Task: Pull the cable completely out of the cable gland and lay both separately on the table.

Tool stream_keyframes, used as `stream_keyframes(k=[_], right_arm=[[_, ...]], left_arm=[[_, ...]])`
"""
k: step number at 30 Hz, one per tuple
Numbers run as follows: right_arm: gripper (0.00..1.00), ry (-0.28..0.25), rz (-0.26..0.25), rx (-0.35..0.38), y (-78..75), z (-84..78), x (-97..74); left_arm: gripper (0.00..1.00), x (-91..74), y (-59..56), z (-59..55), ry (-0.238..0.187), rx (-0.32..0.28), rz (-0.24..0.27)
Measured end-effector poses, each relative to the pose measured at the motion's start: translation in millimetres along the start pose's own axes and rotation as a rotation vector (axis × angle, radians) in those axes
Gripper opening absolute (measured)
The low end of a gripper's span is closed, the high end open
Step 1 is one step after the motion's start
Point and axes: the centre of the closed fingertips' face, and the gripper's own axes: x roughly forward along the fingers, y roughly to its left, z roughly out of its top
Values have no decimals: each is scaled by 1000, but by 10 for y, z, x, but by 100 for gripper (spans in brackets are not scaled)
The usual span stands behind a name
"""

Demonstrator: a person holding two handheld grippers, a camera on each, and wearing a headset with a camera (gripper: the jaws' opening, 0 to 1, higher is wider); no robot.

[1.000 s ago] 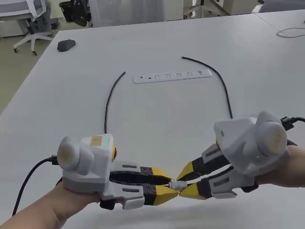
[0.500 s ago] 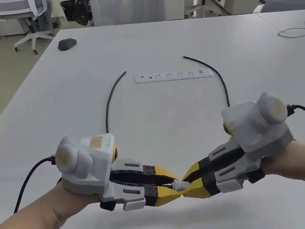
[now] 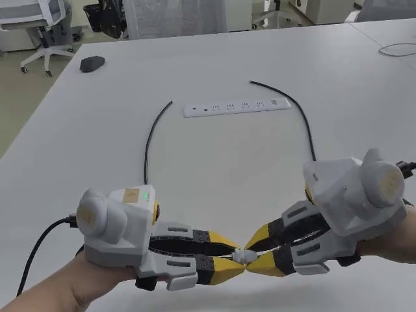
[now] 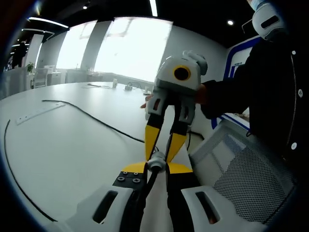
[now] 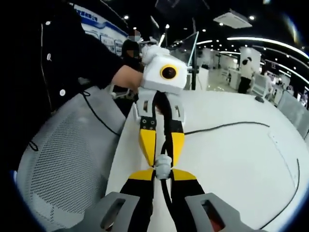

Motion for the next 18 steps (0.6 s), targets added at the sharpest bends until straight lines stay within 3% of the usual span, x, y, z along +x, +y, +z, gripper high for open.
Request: stream_keyframes(k=[8, 10, 18], right_arm=[[7, 10, -45, -118, 10, 1, -11], [7, 11, -52, -141, 14, 2, -16], [8, 6, -36, -80, 10, 3, -40]], left_arm=[[15, 3, 2, 5, -8, -57, 6], [15, 4, -7, 11, -11, -46, 5], [15, 16, -40, 12, -10, 2, -1]])
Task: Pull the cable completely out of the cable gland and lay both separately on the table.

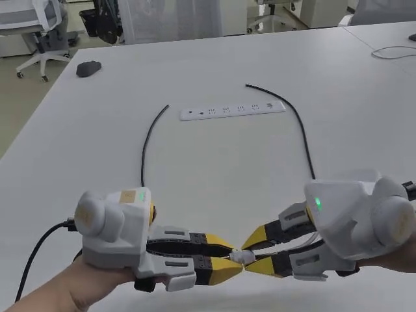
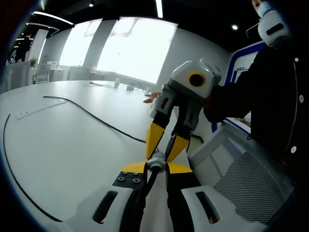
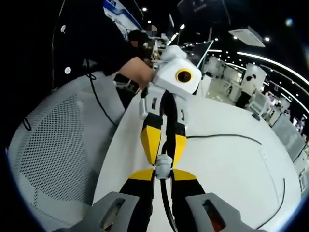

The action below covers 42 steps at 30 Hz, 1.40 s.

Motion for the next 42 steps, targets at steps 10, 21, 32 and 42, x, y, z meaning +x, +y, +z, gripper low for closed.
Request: stream_keyframes(k=[10, 21, 32, 42], right_arm=[[6, -128, 76, 391, -91, 132, -147], [10, -119, 153, 513, -40, 133, -58], [8, -94, 175, 478, 8, 112, -61], [7, -26, 51, 288, -60, 23, -31]], left_arm=[[15, -91, -22, 97, 6, 157, 11], [15, -72, -57, 159, 13, 215, 4], [15, -44, -69, 123, 33, 229, -11], [15, -17, 26, 69, 32, 122, 8]])
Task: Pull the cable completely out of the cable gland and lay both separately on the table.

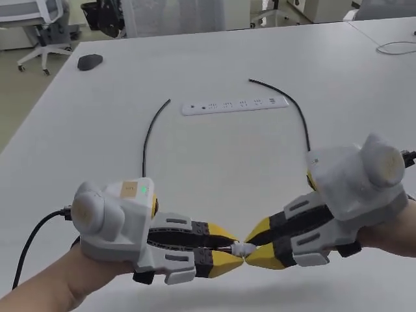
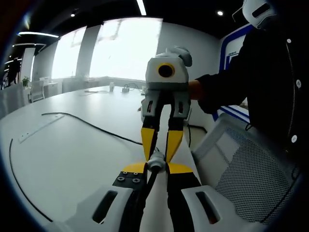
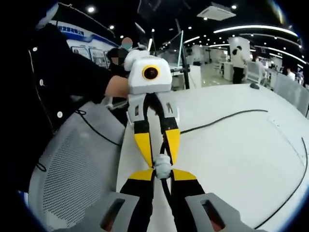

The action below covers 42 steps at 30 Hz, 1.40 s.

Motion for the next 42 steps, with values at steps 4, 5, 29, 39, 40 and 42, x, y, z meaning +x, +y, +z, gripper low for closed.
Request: stream_keyframes(k=[4, 5, 29, 39, 40, 42], right_arm=[[7, 34, -45, -103, -16, -34, 21], [7, 40, -53, -111, -11, -38, 26], [0, 75, -92, -193, -50, -150, -47], [0, 117, -126, -204, -49, -262, -128], [0, 122, -133, -205, -65, -286, -145], [0, 131, -147, -187, -97, -352, -203]], left_arm=[[15, 13, 21, -32, -1, -39, 7], [15, 15, 31, -39, -3, -44, 8], [15, -13, 34, -40, -21, -56, 34], [15, -5, 15, -57, -10, -30, 40], [15, -10, 23, -57, -12, -31, 43], [15, -27, 40, -65, -12, -34, 47]])
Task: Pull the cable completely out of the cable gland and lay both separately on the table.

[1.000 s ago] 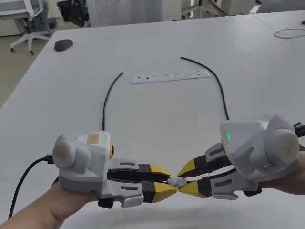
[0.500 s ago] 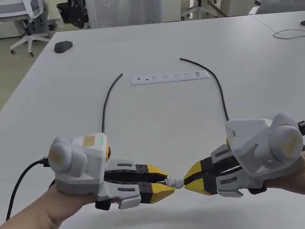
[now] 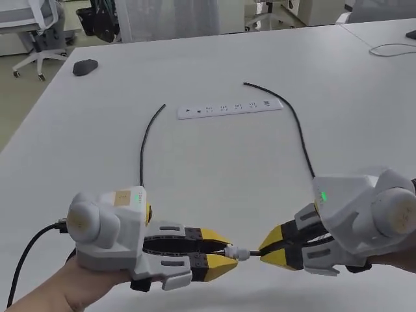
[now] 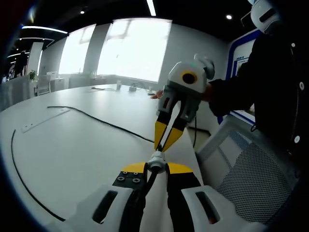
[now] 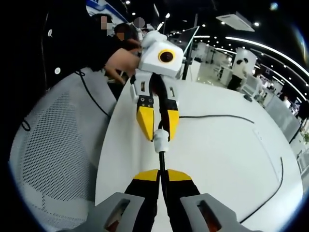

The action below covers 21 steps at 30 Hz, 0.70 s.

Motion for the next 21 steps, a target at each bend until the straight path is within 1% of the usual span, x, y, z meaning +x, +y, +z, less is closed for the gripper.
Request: stream_keyframes(k=[3, 5, 9, 12, 16, 18, 21], right_arm=[[0, 35, -30, 8, -52, -160, -90], [0, 54, -40, 23, -69, -254, -131], [0, 121, -71, 41, -111, -508, -231], [0, 164, -103, 78, -170, -700, -311], [0, 182, -130, 119, -215, -872, -421], [0, 193, -142, 128, -225, -925, -453], [0, 229, -149, 133, -229, -1042, -480]], left_arm=[[15, -28, 30, -13, -1, -3, 7], [15, -38, 39, -21, 1, -4, 9], [15, -51, 55, -45, 1, -14, 12], [15, -61, 73, -75, 6, -18, 19], [15, -86, 95, -108, 12, -23, 26], [15, -96, 96, -108, 9, -26, 27], [15, -110, 100, -140, 17, -29, 29]])
